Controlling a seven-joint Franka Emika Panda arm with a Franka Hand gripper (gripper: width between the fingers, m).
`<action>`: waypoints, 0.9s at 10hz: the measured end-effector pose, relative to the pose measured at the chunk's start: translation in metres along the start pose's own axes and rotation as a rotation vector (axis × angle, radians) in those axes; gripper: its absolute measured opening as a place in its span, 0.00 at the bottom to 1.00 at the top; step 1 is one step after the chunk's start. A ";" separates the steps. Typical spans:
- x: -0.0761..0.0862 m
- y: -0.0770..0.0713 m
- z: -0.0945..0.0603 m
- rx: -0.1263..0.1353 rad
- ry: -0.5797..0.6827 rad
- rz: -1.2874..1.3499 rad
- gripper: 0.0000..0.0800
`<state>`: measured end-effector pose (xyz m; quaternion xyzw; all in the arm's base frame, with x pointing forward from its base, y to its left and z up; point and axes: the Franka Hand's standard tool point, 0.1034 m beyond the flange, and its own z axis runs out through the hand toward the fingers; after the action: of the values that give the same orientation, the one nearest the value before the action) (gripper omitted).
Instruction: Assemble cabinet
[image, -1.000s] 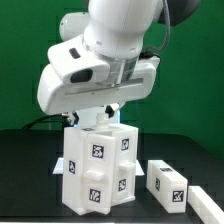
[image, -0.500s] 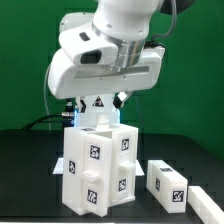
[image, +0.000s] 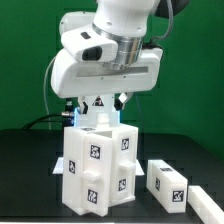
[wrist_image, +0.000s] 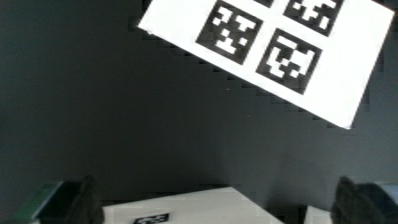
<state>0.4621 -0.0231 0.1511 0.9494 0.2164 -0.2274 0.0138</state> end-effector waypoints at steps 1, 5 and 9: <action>0.002 0.002 0.007 -0.005 0.075 0.032 0.81; 0.005 0.009 0.035 -0.014 0.217 0.027 0.81; 0.006 0.008 0.036 -0.019 0.220 0.006 0.81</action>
Offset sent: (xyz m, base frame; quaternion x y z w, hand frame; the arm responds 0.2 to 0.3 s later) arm -0.0014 -0.0042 -0.0224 -0.0023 0.1315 -0.0034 0.9913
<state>0.4552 -0.0326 0.1150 0.9690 0.2161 -0.1195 -0.0005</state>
